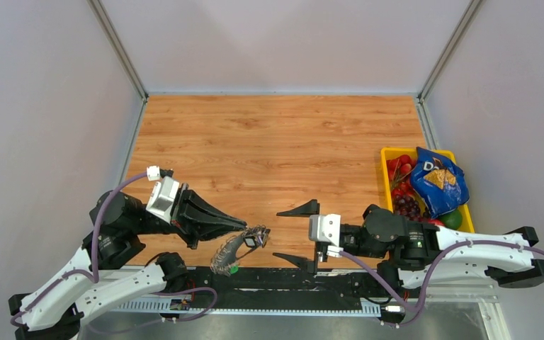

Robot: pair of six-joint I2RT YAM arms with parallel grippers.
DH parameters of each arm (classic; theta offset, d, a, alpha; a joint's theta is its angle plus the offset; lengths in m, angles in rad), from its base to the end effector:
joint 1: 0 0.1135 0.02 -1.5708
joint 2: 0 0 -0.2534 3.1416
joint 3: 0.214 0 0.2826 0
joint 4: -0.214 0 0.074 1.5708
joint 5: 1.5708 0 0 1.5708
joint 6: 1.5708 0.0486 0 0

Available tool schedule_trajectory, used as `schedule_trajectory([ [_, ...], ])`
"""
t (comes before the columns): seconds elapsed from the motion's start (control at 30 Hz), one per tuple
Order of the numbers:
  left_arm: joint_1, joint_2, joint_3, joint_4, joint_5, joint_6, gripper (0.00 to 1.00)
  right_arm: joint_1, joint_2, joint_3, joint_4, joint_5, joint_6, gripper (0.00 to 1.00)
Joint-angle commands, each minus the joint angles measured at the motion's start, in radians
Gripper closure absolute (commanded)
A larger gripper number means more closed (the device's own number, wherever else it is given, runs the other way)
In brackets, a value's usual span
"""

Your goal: Put the keys on the keyring

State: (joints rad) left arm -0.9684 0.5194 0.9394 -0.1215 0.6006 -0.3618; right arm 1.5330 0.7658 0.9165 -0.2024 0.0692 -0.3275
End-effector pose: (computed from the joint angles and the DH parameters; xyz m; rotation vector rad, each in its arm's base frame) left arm 0.0549 -0.1282 0.4402 0.9607 1.1399 -1.4837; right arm 0.0118 0.2234 0.3836 -1.3243 1.0565 0.8632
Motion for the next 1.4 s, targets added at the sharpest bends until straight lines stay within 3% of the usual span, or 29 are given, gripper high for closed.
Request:
schedule_trajectory([
  [0.0,-0.001,0.007,0.04,0.089,0.094,-0.006,1.0,-0.004,0.019,0.049,0.014,-0.01,-0.028,0.14],
  [0.33,-0.001,0.014,0.055,0.111,0.173,-0.008,1.0,-0.003,0.046,0.055,0.021,-0.171,-0.007,0.1],
  [0.63,-0.001,0.04,0.056,0.223,0.243,-0.058,1.0,-0.01,0.13,0.034,0.094,-0.152,-0.028,0.09],
  [0.97,-0.001,0.032,0.064,0.231,0.256,-0.057,1.0,-0.036,0.209,0.057,0.165,-0.268,-0.018,0.11],
  [1.23,-0.002,0.015,0.063,0.255,0.253,-0.056,1.0,-0.041,0.216,0.052,0.193,-0.319,0.013,0.21],
  [1.37,-0.001,0.008,0.057,0.263,0.247,-0.058,1.0,-0.045,0.236,0.056,0.193,-0.358,0.019,0.34],
])
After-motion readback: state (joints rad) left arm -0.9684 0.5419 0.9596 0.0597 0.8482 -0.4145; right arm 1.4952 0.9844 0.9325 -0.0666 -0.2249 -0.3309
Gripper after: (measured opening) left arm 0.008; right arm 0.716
